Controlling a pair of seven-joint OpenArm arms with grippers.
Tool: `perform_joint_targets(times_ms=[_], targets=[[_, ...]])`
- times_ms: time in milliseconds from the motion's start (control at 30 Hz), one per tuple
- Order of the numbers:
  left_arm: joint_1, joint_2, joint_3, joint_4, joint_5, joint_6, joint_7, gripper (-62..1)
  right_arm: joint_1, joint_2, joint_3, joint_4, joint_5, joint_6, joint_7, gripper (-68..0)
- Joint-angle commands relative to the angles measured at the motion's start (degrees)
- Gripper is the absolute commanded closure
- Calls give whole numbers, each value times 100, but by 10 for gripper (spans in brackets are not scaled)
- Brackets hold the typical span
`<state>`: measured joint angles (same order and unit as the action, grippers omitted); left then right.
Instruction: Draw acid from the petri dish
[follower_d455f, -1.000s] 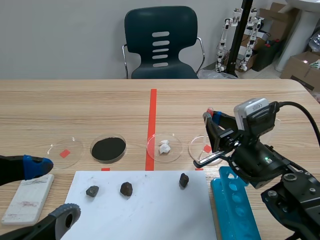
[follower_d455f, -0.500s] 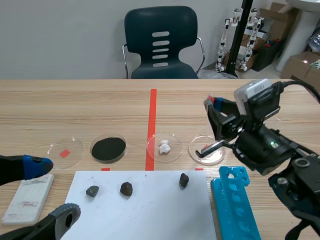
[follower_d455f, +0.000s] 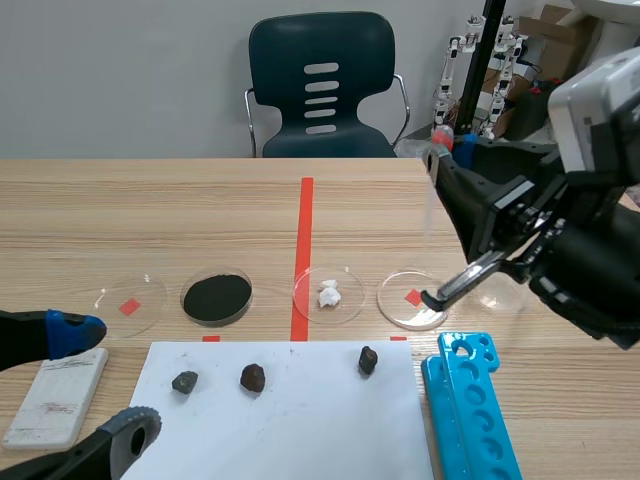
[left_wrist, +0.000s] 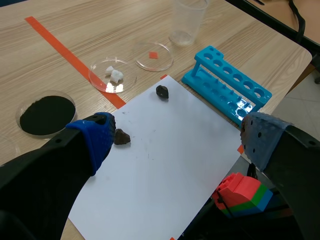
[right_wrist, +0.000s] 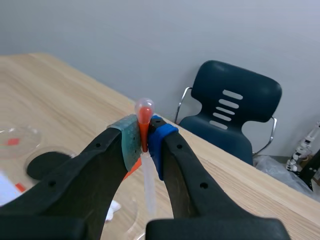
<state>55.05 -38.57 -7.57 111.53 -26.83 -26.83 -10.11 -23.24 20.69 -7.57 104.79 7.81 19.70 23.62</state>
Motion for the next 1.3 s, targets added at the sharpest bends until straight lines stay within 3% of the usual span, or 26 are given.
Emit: perform_joint_targets(times_ms=[0, 333, 733, 1067, 1267], targets=[[-17, 31, -15, 74, -57, -15, -83, -525, -199, 181, 44, 227, 96, -17, -4, -42], [-17, 31, -15, 74, -55, -15, -83, -525, -1757, 837, 138, 1353, 472, 2, -39, -42], [-17, 31, -15, 74, -55, -15, -83, -525, -3265, 852, 988, 1453, 435, 649, 1113, -42], [-17, 31, -15, 74, -55, -15, -83, -525, -4367, 850, 1838, 1453, 114, 1281, 2022, -42], [-17, 31, -15, 74, -55, -15, -83, -525, -4966, 850, 2153, 1451, -321, 1335, 2769, -42]])
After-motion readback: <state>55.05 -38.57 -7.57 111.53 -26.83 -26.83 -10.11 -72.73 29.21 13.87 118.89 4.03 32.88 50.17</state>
